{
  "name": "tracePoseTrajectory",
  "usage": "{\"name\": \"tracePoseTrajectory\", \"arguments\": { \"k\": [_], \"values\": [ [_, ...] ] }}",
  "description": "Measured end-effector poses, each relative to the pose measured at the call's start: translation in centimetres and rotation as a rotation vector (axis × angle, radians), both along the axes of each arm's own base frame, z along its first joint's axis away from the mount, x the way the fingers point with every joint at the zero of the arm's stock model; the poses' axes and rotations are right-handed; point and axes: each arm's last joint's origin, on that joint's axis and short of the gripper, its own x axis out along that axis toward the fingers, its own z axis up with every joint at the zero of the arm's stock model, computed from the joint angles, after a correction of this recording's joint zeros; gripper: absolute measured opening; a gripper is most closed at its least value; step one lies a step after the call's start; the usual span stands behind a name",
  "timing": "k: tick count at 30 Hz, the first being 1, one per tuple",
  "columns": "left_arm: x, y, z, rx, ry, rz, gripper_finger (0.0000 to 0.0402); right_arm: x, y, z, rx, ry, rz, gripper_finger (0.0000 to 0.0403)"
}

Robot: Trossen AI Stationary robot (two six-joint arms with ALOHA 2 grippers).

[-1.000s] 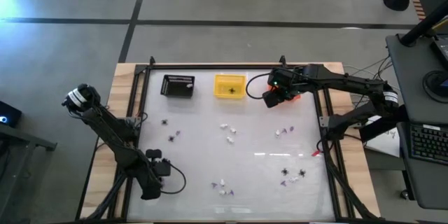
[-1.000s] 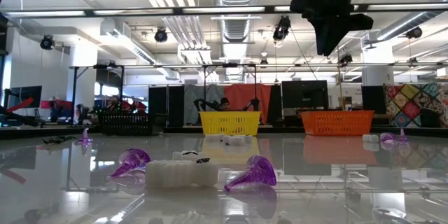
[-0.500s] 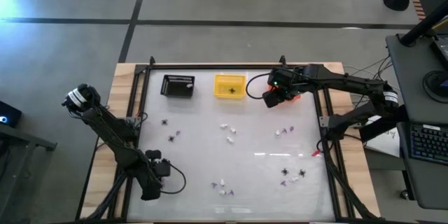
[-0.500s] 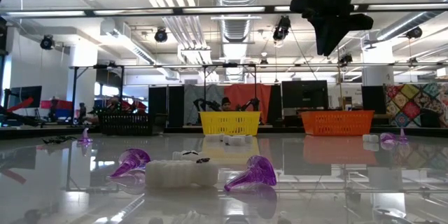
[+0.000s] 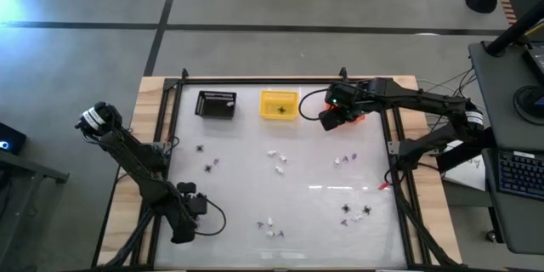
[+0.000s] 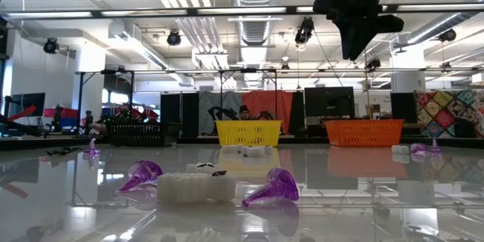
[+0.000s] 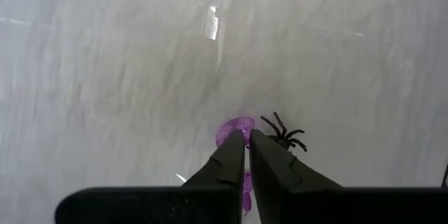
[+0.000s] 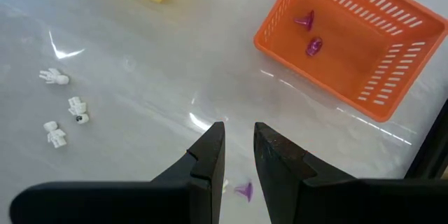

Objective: Sort Halloween decoration
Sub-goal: Put the purple witch hat toy into the orange basket

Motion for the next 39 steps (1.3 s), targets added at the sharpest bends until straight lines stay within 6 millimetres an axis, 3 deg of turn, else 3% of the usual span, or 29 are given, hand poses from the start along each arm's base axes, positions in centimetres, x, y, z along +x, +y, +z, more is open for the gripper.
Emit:
{"name": "tracePoseTrajectory", "arguments": {
  "k": [15,29,39],
  "values": [
    [0.0,0.3,0.7,-0.021,-0.019,0.028,0.0000,0.0,0.0,0.0,0.003,-0.004,-0.015,0.0070],
    [-1.0,2.2,3.7,-0.040,-0.131,0.129,0.0000,0.2,0.5,0.0,0.035,-0.015,0.025,0.0070],
    [-1.5,3.8,5.8,-0.046,-0.267,0.193,0.0000,1.2,2.4,0.0,0.057,-0.054,0.146,0.0070]
  ]
}}
